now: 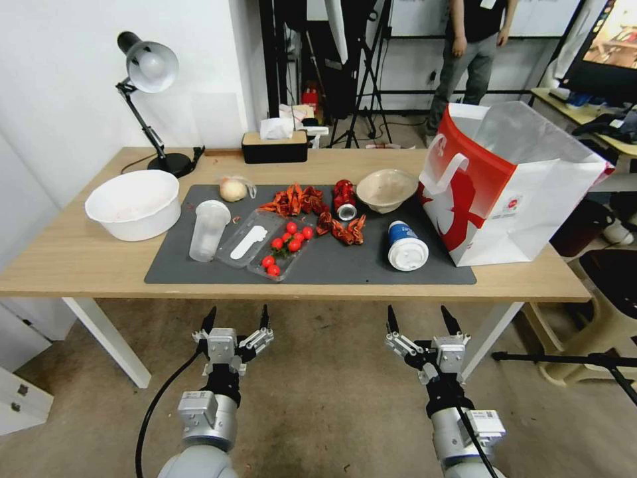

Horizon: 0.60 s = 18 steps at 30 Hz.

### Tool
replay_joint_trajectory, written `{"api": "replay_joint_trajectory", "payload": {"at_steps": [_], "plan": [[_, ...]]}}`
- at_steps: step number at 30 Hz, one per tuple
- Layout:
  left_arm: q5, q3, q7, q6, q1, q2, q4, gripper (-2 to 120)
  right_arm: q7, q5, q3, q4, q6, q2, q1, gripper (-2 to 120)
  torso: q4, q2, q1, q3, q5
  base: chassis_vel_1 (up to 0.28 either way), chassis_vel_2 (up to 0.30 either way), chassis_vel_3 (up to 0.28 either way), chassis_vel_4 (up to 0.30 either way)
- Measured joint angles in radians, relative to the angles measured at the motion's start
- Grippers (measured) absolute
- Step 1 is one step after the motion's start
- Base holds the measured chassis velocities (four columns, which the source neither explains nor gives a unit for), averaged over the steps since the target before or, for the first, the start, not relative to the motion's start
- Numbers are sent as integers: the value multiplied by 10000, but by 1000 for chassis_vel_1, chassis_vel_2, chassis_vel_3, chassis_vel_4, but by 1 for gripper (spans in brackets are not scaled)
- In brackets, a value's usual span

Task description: Pick up the trash from the table and place it into the takeout bag.

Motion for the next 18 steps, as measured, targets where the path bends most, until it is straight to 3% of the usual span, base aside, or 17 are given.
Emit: {"api": "replay_joint_trajectory", "payload": {"at_steps": [6, 11, 18], "plan": [[12, -28, 74, -73, 3, 12, 82, 100, -66, 1243, 440, 220, -610, -501, 628, 100, 0, 0, 0, 0, 0, 0, 0, 0, 0], [26, -50, 89, -73, 15, 6, 82, 100, -49, 1622, 579, 317, -951, -779, 994, 100, 0, 0, 0, 0, -1, 0, 0, 0, 0], [78, -124, 99, -96, 66, -95, 82, 100, 193, 2025, 514, 72, -1462, -1730, 2318, 100, 0, 0, 0, 1, 1, 0, 0, 0, 0]]}}
